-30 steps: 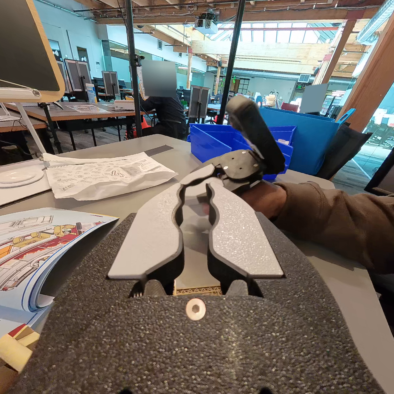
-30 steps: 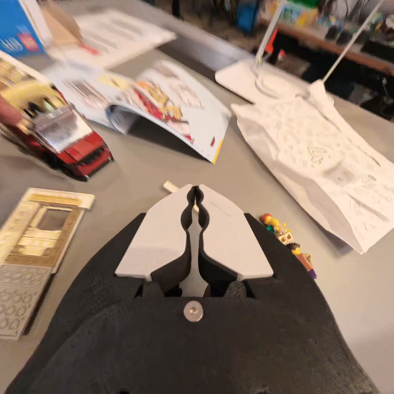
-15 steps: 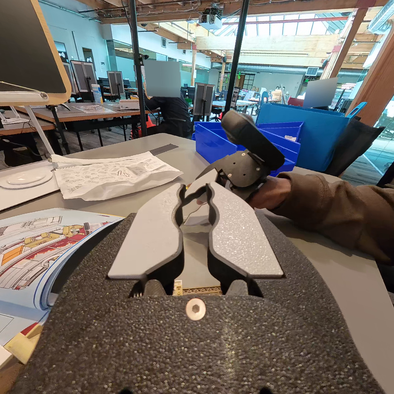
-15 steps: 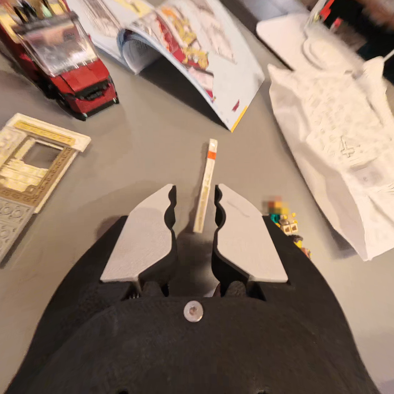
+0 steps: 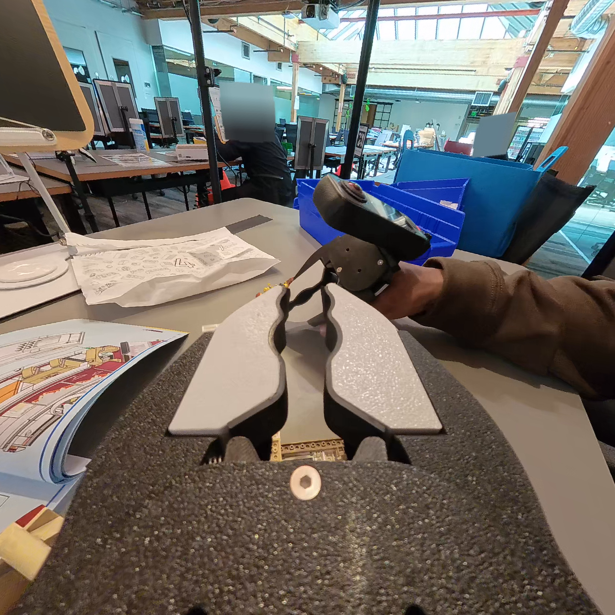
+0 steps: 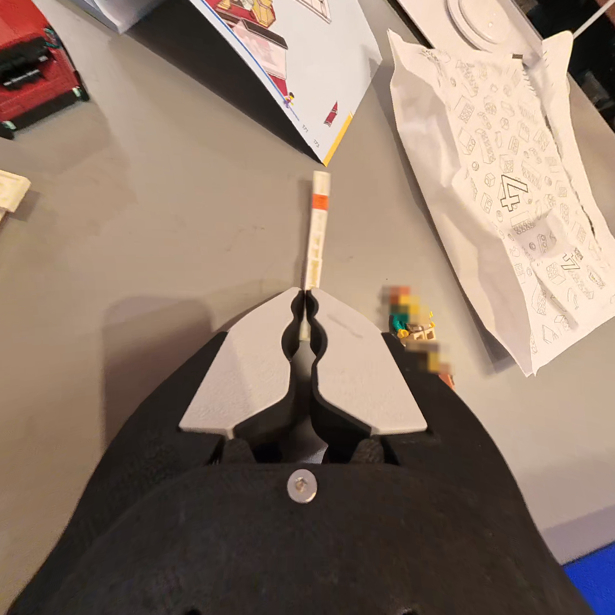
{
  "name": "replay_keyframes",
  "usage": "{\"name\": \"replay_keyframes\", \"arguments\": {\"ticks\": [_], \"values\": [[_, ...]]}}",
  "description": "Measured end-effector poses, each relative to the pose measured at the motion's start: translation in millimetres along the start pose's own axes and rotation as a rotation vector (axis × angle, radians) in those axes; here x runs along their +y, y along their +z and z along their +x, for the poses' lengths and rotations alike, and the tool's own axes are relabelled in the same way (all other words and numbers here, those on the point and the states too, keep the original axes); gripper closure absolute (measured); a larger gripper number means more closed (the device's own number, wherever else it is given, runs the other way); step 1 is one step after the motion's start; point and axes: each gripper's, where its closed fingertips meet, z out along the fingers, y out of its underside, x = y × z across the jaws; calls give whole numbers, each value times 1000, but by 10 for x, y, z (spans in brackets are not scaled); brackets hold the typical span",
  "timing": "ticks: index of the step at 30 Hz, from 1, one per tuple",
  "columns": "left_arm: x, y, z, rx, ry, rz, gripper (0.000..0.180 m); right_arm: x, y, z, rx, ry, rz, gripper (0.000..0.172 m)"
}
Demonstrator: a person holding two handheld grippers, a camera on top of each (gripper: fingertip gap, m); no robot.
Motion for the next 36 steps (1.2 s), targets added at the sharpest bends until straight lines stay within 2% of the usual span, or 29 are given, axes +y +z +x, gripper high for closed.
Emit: {"name": "replay_keyframes", "arguments": {"ticks": [5, 9, 12, 14, 17, 22, 28, 32, 36], "values": [[23, 9, -7, 8, -25, -5, 162, -53, -89, -19, -39, 21, 67, 170], [21, 14, 7, 14, -29, -6, 162, -103, -155, 51, -47, 44, 110, 151], [20, 16, 11, 13, -20, -9, 162, 7, -87, 24, -98, 71, 48, 139], [20, 19, 10, 12, -18, -9, 162, 50, -45, 0, -107, 60, 12, 139], [33, 23, 12, 15, -22, -13, 162, 40, -29, 6, -65, 13, 1, 163], [45, 24, 4, 14, -31, -18, 162, -15, -68, 41, -42, 37, 52, 164], [44, 18, -31, 9, -61, -20, 162, -397, -354, -37, -333, 406, 319, 165], [88, 31, -76, 13, -133, -36, 162, -577, -531, -137, -505, 537, 436, 165], [143, 43, -158, 1, -240, -44, 162, -790, -757, -287, -657, 590, 567, 165]]}}
